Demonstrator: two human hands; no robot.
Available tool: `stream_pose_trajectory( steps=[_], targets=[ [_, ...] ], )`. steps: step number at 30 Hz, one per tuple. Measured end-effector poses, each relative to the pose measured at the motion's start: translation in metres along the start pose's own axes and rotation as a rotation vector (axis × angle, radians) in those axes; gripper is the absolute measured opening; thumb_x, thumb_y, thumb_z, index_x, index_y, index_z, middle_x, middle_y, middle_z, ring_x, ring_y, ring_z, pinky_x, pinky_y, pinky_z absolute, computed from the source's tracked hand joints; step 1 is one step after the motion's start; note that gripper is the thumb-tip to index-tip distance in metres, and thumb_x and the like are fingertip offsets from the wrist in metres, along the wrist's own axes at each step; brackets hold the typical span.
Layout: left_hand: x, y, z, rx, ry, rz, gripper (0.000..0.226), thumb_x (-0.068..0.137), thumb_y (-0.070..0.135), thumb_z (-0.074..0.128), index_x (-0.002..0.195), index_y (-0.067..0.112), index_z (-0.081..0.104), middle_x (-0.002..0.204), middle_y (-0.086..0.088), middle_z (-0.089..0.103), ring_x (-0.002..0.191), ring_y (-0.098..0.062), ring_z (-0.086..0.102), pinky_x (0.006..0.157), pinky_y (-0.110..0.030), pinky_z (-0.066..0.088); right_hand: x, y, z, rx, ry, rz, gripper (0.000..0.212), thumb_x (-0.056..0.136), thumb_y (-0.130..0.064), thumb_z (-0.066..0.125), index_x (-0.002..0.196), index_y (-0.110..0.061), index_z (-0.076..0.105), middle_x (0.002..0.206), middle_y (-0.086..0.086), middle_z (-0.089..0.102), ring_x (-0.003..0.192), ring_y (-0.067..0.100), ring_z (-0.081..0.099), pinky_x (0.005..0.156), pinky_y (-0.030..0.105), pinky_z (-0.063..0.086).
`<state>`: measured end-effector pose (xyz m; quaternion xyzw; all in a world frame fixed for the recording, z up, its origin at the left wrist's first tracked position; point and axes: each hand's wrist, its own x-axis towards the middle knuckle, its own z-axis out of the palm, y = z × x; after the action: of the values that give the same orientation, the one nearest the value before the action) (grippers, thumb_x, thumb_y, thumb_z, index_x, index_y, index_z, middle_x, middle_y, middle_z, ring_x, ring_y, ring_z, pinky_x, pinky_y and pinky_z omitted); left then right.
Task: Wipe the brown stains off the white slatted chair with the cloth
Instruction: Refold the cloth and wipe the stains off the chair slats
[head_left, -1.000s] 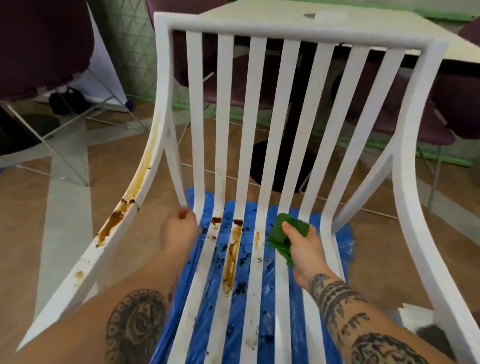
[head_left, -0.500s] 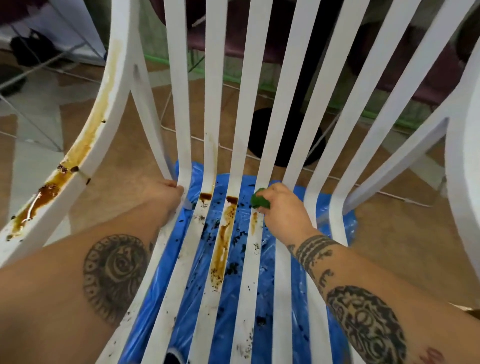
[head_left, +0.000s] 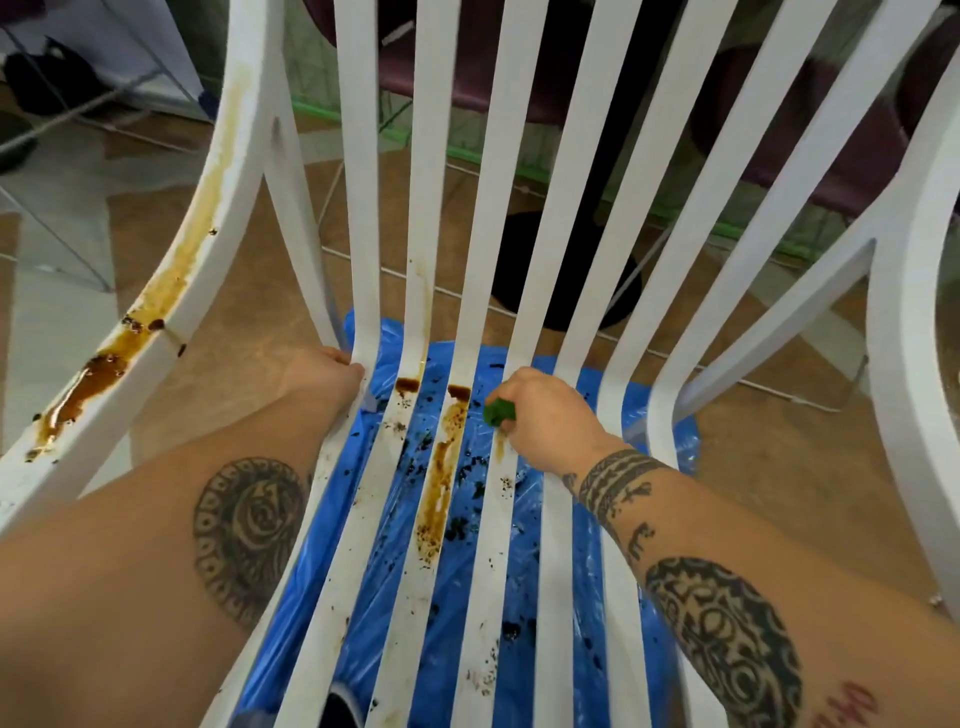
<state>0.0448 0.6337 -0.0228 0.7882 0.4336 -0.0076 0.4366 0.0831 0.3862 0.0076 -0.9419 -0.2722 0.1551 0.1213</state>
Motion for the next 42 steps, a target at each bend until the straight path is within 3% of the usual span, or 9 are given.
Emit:
stream_pose_trajectory(
  steps=[4,7,10,17,25,31,37,40,42],
  targets=[
    [-0.007,0.0,0.001,0.01,0.018,0.005,0.03,0.1,0.026,0.062,0.126,0.013,0.069,0.124,-0.012,0.067,0.097,-0.029,0.063,0.084,-0.03,0.049,-0.004,-0.002,-0.039,0.096,-0.317,0.029,0.024,0.096,-0.025,0.067,0.119,-0.021,0.069,0.111,0.002,0.07,0.103,0.022,0.065,0.09,0.04,0.055],
    [-0.006,-0.001,0.001,-0.031,0.012,-0.004,0.034,0.1,0.028,0.062,0.132,0.016,0.066,0.131,-0.009,0.065,0.099,-0.025,0.06,0.084,-0.029,0.046,-0.007,0.001,-0.032,0.38,-0.064,0.137,0.029,0.095,-0.024,0.068,0.124,-0.023,0.066,0.114,0.003,0.068,0.103,0.023,0.065,0.091,0.04,0.056],
    [-0.001,-0.007,-0.002,-0.035,-0.023,-0.003,0.037,0.099,0.032,0.063,0.134,0.02,0.066,0.136,-0.006,0.063,0.11,-0.024,0.06,0.094,-0.029,0.045,-0.013,0.0,0.0,0.322,0.057,0.153,0.031,0.096,-0.026,0.067,0.127,-0.022,0.064,0.118,0.004,0.063,0.105,0.025,0.062,0.094,0.04,0.053],
    [0.002,-0.011,-0.004,-0.067,-0.082,-0.035,0.04,0.099,0.036,0.063,0.137,0.022,0.064,0.142,-0.006,0.059,0.124,-0.029,0.057,0.109,-0.038,0.045,-0.014,-0.002,-0.013,0.351,-0.144,0.196,0.018,0.093,-0.03,0.07,0.107,-0.018,0.069,0.099,0.003,0.07,0.089,0.02,0.067,0.079,0.035,0.057],
    [0.008,-0.01,0.0,0.003,-0.08,-0.007,0.039,0.101,0.034,0.059,0.136,0.019,0.063,0.142,-0.007,0.058,0.128,-0.031,0.054,0.113,-0.041,0.042,-0.01,-0.003,0.003,0.114,0.033,0.069,0.024,0.096,-0.021,0.066,0.119,-0.019,0.067,0.115,0.004,0.058,0.104,0.027,0.058,0.091,0.04,0.05],
    [0.006,-0.003,0.002,-0.002,-0.044,-0.02,0.033,0.101,0.028,0.059,0.129,0.013,0.067,0.132,-0.013,0.062,0.114,-0.031,0.059,0.1,-0.035,0.045,-0.024,-0.007,-0.028,0.148,-0.385,0.061,0.026,0.094,-0.029,0.069,0.119,-0.022,0.068,0.109,0.001,0.068,0.1,0.021,0.064,0.087,0.036,0.056],
    [0.003,-0.006,0.002,-0.006,-0.053,-0.019,0.033,0.101,0.03,0.06,0.129,0.014,0.068,0.126,-0.012,0.065,0.107,-0.029,0.061,0.09,-0.031,0.045,-0.033,0.007,-0.004,0.23,-0.05,0.067,0.03,0.093,-0.014,0.07,0.122,-0.022,0.069,0.122,-0.001,0.063,0.109,0.023,0.06,0.098,0.039,0.051],
    [0.001,-0.003,-0.002,0.023,-0.062,-0.017,0.03,0.1,0.031,0.061,0.123,0.013,0.071,0.109,-0.007,0.065,0.083,-0.022,0.059,0.074,-0.028,0.046,-0.048,0.009,0.019,0.261,0.002,0.018,0.033,0.09,-0.004,0.07,0.118,-0.023,0.07,0.122,-0.004,0.061,0.111,0.022,0.059,0.102,0.037,0.048],
    [0.0,-0.001,-0.004,0.05,-0.067,-0.022,0.031,0.1,0.031,0.061,0.124,0.013,0.07,0.117,-0.009,0.067,0.085,-0.022,0.058,0.077,-0.028,0.046,-0.052,0.01,0.012,0.256,-0.066,-0.014,0.035,0.089,-0.001,0.07,0.116,-0.023,0.072,0.121,-0.006,0.062,0.112,0.019,0.06,0.099,0.031,0.049]
  ],
)
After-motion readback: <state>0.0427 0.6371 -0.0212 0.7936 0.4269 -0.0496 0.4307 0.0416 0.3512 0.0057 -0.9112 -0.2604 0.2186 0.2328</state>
